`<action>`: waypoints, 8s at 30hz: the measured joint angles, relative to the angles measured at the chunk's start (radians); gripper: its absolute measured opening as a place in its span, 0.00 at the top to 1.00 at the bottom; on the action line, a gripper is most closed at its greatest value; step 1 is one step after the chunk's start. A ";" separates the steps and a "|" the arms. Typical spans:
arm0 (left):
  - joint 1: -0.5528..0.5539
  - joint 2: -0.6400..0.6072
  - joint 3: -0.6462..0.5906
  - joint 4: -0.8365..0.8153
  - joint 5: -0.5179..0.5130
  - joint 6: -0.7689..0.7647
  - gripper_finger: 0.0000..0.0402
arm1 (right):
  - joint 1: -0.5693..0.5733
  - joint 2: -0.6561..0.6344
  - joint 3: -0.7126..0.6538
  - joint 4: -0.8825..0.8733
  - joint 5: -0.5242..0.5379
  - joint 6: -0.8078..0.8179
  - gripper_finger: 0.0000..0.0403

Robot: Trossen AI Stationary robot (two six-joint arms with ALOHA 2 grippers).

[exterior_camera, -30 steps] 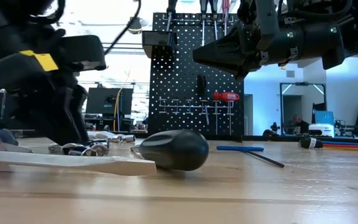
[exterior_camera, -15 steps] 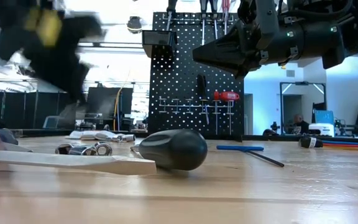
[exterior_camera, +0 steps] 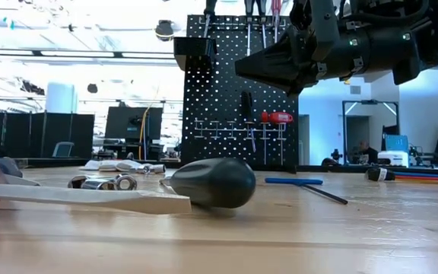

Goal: Hang tools onto peg board
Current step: Put the extension bar in the pegboard bin, then put the socket in the pegboard bin, then put the socket wrench in the pegboard bin

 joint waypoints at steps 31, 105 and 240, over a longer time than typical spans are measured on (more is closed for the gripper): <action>0.559 0.166 0.248 -0.239 0.287 0.039 0.85 | -0.003 0.000 0.000 -0.009 0.000 -0.002 0.81; 0.431 0.074 -0.829 0.482 0.632 -0.413 0.22 | -0.019 0.000 0.000 -0.023 0.000 -0.003 0.81; -0.449 0.048 -0.304 -0.952 0.547 -1.082 0.57 | -0.026 0.000 0.000 -0.030 0.000 0.008 0.81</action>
